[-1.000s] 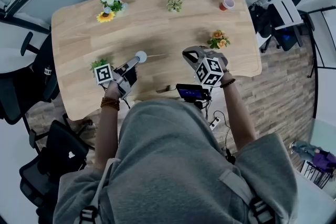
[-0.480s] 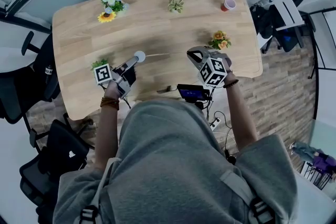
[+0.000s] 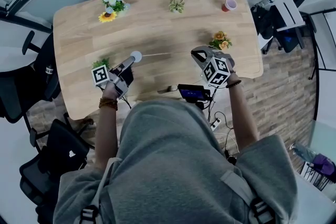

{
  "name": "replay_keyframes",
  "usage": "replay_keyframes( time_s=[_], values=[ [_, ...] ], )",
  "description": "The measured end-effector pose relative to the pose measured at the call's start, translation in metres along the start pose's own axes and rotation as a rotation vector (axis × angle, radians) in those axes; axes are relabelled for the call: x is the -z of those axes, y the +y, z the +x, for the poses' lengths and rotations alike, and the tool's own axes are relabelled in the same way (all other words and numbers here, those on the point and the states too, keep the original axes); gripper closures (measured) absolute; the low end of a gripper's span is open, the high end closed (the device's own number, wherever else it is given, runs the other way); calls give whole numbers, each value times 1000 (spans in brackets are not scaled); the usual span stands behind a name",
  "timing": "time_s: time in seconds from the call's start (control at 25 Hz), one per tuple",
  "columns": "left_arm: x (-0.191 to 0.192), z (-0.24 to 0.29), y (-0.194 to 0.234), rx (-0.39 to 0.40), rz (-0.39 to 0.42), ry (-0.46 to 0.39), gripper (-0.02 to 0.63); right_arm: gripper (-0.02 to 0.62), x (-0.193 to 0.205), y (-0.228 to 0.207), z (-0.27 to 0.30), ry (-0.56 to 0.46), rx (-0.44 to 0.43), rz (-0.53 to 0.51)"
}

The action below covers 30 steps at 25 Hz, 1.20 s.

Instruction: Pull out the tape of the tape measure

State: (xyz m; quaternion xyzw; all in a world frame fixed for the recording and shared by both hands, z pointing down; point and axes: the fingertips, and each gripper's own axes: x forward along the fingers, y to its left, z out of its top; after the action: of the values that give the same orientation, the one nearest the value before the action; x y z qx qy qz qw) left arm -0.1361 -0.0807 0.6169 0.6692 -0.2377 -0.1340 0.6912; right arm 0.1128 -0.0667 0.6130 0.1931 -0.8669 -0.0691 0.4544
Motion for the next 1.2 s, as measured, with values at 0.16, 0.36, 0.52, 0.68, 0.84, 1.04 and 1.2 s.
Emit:
replay_keyframes(
  time_s=[0.16,0.36,0.52,0.68,0.84,1.04,1.2],
  values=[
    [2,2,1,1,-3,5,541,580,3,-1,1,7,3,8],
    [2,3,0,1,-9,5,541,580,6,-3,0,12,9,16],
    [1,3,2,-4,-6,3,541,581,7,-2,0,14,11,17],
    [0,2,1,-3,-11,-9,541,581,8,-4,-3,17,16,22],
    [-9,-6,1,4,-31,-56,541,580,18,-10,-7,29,32,43],
    [-18,-18,3,-4,-30,-82,541,580,28,-16,-13,29,43,88],
    [-18,-18,3,-6,-20,-80,541,580,32,-16,-15,24,45,112]
  ],
)
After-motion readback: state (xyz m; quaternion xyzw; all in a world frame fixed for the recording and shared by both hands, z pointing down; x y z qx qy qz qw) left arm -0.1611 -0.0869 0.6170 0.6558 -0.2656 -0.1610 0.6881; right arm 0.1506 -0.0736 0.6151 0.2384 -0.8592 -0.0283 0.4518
